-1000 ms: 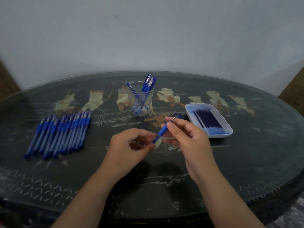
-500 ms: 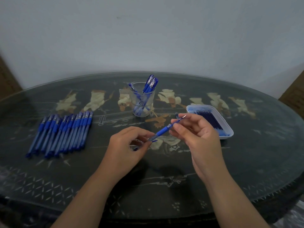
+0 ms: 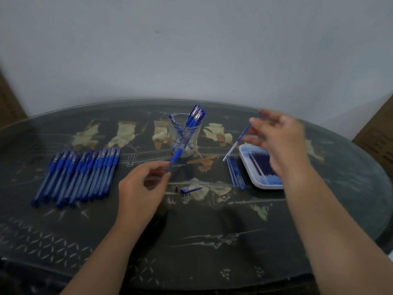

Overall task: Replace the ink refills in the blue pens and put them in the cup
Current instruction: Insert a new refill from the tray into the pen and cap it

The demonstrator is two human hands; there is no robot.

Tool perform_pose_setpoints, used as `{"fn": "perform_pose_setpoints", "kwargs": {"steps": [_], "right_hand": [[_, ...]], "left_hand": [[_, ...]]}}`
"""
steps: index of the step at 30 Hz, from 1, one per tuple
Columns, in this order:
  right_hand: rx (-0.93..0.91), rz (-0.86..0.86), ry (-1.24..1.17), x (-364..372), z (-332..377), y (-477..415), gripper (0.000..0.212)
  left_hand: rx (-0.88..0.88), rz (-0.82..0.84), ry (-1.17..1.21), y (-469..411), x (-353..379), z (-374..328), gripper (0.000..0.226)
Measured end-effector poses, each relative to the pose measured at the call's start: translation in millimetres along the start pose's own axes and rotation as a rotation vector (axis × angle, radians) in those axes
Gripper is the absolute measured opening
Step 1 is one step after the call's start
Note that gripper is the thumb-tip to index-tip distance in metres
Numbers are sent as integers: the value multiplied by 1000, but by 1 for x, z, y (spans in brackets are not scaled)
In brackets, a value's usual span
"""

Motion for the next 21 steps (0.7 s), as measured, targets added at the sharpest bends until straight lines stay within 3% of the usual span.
{"fn": "perform_pose_setpoints", "kwargs": {"steps": [6,15,21], "right_hand": [[252,270,368,40,-57,-35,29],[370,367,553,56,-84,-60,15],[390,390,711,61,-90,-68,28]], "left_hand": [[-119,-112,55,-3,-9,12,29],[-137,-143,87,-4,-7,19,27],[-155,-133,86,-4,-5,22,28]]}}
Point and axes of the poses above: each hand's wrist, its own y-axis away from the middle knuckle, its own x-axis out of the palm, z = x × y, the point moved 3 cm from there along -y, towards the middle knuckle, and after that the axes turned 15 degrees about y, right-handed, at the moved point
